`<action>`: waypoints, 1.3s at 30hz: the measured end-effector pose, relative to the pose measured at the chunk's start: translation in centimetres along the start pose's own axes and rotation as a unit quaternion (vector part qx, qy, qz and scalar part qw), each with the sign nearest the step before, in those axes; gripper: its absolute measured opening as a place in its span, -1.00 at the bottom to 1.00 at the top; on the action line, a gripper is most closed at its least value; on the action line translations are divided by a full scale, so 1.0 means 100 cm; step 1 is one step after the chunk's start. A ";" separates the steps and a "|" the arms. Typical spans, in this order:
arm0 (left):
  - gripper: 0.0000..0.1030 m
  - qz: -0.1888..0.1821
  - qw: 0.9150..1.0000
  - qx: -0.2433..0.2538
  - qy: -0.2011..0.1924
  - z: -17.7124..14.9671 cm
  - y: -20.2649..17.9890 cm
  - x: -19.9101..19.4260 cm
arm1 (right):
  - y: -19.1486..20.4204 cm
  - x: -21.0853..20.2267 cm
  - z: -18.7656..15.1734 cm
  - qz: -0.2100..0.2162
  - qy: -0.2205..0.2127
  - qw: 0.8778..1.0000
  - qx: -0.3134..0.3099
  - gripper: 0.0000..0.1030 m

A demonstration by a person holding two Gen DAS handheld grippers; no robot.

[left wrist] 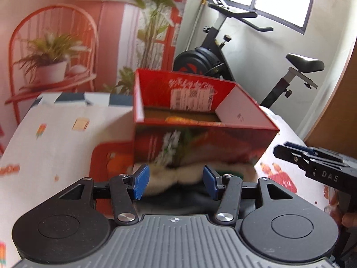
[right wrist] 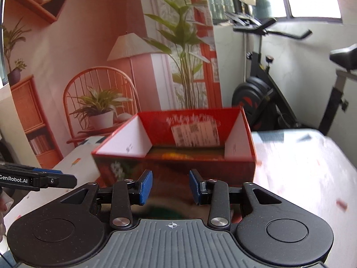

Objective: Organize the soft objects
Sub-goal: 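Move the left tool to the clear plastic bag and grasp it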

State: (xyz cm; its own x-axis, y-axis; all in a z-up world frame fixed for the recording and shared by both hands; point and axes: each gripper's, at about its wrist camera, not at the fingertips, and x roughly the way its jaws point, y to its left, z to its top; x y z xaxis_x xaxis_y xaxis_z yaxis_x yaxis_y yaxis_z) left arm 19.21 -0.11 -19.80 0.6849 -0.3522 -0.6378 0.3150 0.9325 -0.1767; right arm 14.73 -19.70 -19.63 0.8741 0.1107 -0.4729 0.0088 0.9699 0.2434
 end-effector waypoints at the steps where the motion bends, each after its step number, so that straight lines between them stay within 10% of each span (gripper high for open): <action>1: 0.09 0.001 1.000 -0.005 0.002 -0.008 0.001 -0.002 | 0.000 -0.003 -0.007 0.000 0.005 1.000 0.005 -0.33; 14: 0.09 0.035 0.996 -0.076 0.017 -0.073 0.020 -0.006 | -0.004 -0.016 -0.074 -0.044 0.054 0.997 0.034 -0.04; 23: 0.10 -0.016 0.987 -0.151 0.051 -0.088 0.037 0.007 | -0.012 -0.009 -0.088 -0.036 0.072 0.995 0.059 -0.04; 39: 0.26 -0.014 0.990 -0.127 0.060 -0.095 0.029 0.012 | -0.006 -0.003 -0.092 -0.016 0.083 0.995 0.055 -0.02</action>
State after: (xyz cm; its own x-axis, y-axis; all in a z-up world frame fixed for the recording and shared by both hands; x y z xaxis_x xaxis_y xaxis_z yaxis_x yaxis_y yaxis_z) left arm 14.75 2.97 -28.21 0.5898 -0.3813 -0.7118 0.1474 0.9175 -0.3693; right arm 9.98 -18.32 -27.44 0.7799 0.1234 -0.6136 0.0967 0.9449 0.3129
